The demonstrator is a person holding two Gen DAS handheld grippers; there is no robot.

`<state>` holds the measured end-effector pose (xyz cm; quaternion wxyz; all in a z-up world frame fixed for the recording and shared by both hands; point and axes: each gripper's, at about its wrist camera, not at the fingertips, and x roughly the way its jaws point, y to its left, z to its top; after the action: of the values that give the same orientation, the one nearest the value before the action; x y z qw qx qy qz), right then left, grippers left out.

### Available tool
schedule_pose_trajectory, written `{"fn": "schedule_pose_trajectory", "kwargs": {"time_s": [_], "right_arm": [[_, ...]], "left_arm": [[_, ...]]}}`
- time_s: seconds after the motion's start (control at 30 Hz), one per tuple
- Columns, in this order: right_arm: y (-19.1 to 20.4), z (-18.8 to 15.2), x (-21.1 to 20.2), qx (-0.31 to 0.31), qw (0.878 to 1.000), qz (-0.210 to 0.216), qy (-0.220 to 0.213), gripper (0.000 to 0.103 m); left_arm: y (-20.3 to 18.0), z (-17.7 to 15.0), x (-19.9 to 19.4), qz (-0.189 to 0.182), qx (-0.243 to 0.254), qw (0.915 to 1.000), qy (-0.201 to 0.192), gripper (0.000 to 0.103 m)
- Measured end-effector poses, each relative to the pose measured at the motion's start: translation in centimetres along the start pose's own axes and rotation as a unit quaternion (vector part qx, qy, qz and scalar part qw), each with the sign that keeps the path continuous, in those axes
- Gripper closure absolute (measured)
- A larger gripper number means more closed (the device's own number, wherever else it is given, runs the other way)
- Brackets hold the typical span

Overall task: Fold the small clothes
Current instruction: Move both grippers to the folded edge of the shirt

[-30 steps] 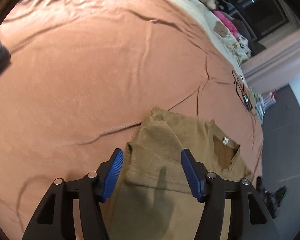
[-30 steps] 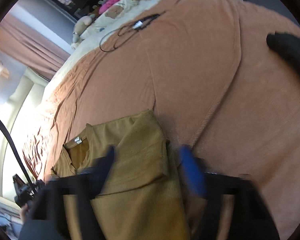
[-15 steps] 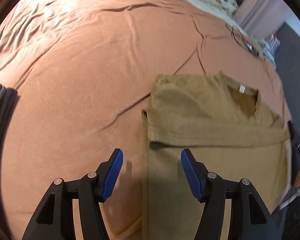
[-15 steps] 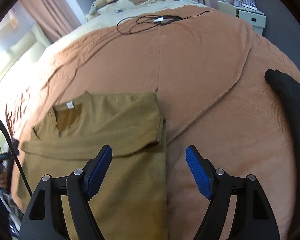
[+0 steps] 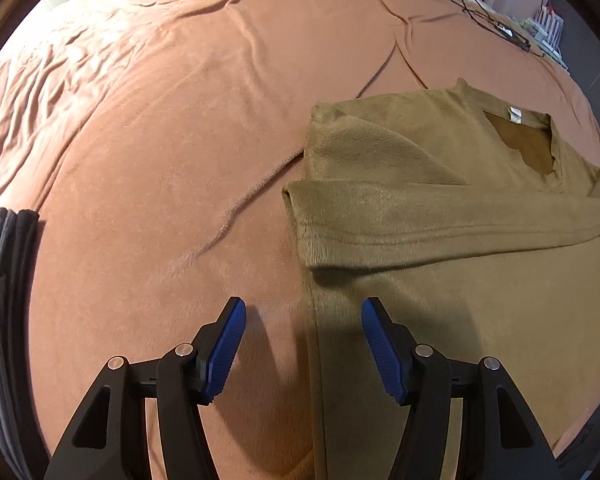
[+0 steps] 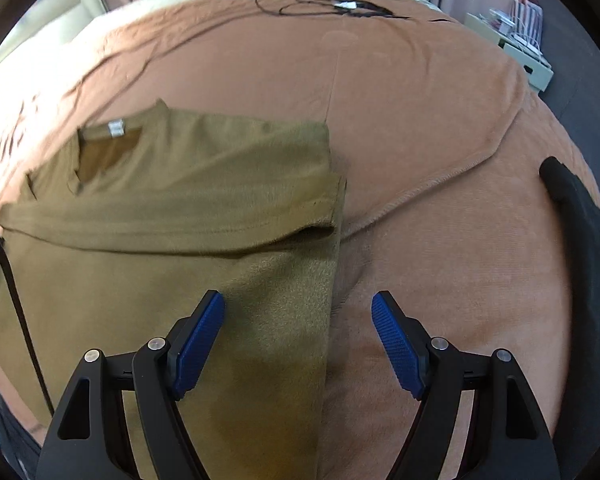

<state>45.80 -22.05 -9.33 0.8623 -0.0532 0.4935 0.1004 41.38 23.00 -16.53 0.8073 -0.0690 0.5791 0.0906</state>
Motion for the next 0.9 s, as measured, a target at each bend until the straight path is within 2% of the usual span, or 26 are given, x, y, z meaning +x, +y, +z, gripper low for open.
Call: {"fn": "schedule_pose_trajectory", "kwargs": {"time_s": [0.1, 0.37, 0.63, 0.9], "right_arm": [[-0.1, 0.6, 1.0, 0.0, 1.0, -0.019, 0.005, 0.028], [-1.1, 2.7, 2.5, 0.023, 0.999, -0.031, -0.005, 0.028], [-2.3, 4.7, 3.9, 0.045, 0.999, -0.02, -0.013, 0.028], [-3.4, 6.6, 4.5, 0.07, 0.997, -0.013, -0.023, 0.028]], "left_arm": [[0.0, 0.7, 0.7, 0.001, -0.004, 1.0, -0.002, 0.041], [0.3, 2.6, 1.5, 0.002, -0.01, 0.9998, -0.019, 0.041], [0.5, 5.3, 1.9, 0.002, -0.016, 0.9993, -0.034, 0.041], [1.1, 7.1, 2.4, -0.017, -0.044, 0.9981, -0.041, 0.041]]}}
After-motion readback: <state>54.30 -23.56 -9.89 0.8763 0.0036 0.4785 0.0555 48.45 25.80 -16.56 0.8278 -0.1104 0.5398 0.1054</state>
